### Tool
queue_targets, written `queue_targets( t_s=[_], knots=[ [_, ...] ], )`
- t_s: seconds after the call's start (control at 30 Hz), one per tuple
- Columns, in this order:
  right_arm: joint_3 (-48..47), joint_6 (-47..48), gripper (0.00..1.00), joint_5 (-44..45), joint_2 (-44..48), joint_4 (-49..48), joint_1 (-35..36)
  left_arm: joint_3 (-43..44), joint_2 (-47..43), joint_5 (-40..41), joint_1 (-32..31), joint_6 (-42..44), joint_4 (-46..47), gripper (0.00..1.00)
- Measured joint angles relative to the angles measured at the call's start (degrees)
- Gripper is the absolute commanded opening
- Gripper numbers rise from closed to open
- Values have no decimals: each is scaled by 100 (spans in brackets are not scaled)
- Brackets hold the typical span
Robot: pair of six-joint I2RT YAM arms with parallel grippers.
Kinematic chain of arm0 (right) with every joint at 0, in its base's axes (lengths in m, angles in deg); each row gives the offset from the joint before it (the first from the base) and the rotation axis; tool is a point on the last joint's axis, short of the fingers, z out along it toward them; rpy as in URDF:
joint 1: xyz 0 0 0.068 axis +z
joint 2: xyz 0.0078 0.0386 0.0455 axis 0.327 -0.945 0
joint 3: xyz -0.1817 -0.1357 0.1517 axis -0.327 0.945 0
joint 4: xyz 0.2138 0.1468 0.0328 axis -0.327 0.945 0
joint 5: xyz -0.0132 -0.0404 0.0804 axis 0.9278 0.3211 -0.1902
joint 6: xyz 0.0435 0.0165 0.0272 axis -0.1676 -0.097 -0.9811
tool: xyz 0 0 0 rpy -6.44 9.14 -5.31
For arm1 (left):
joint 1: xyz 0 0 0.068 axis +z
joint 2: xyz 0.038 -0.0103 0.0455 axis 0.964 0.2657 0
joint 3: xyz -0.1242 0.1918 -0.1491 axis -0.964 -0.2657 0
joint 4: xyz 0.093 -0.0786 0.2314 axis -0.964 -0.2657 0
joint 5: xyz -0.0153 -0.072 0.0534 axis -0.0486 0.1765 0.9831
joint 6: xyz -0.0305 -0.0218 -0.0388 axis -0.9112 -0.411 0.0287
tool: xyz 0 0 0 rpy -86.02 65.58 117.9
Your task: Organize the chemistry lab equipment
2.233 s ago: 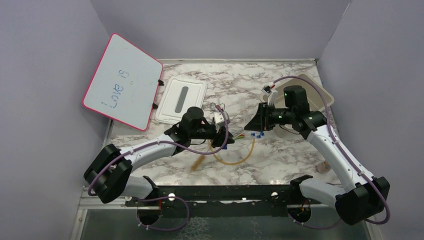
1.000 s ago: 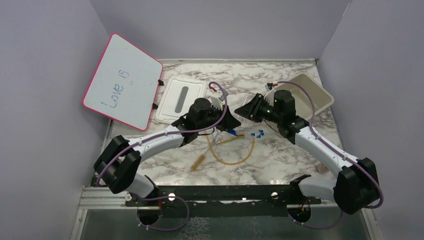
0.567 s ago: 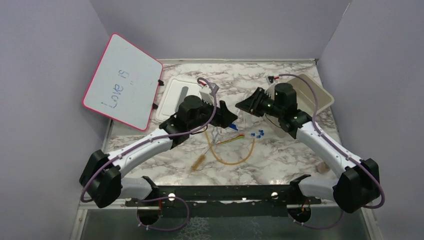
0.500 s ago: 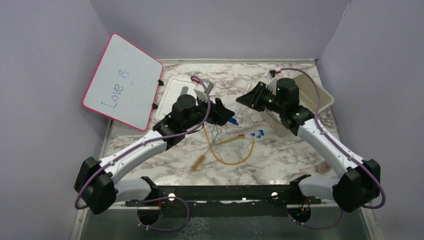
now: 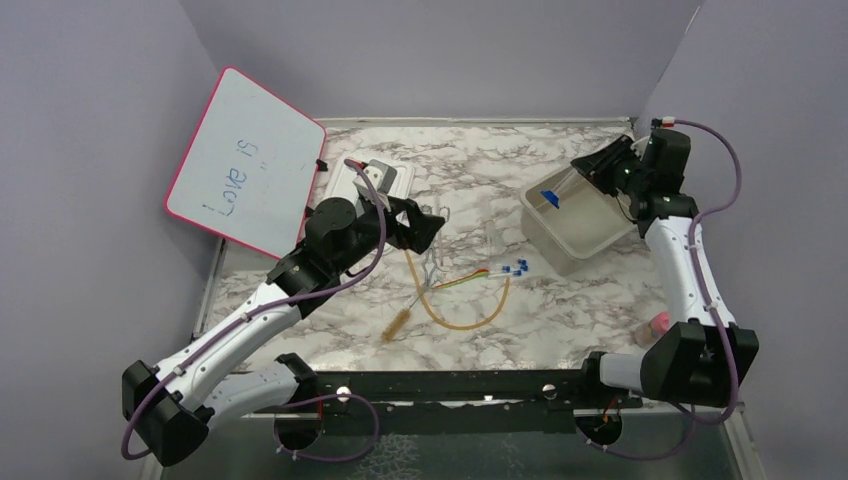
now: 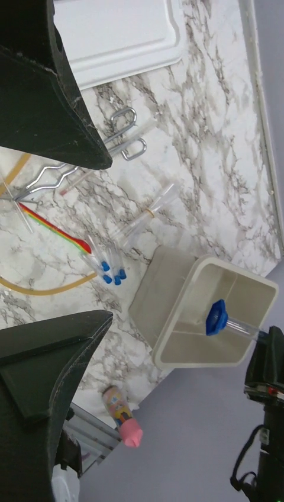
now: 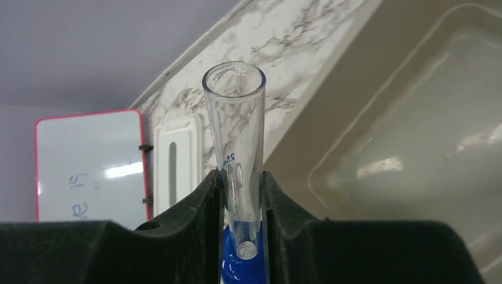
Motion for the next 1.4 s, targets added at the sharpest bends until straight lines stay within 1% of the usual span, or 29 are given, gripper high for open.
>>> queue_targets(
  t_s=[0.1,0.23,0.43,0.57,0.73,1.1,1.23,1.4],
  knots=[
    [11,22,22,293,-107,184,-295,-74,74,0,0,59,-111,91],
    [109,35,22,680,-485,221,-356,-122,251,-7,0,109,-129,91],
    [188,-153,22,710,-1646,160,-354,-181,494,-20,0,162,-133,91],
    [184,-424,24,706,-2326,144,-352,-251,520,-17,0,221,-136,91],
    [-66,-656,31,726,-2905,140,-302,-267,562,-11,0,275,-140,91],
    [-649,-946,52,1036,-3711,127,-50,-267,765,7,0,389,-153,91],
    [-737,-992,62,1108,-3764,133,-28,-267,776,70,0,400,-184,91],
    [-905,-935,68,1244,-3748,173,-17,-267,776,111,0,400,-225,91]
  ],
)
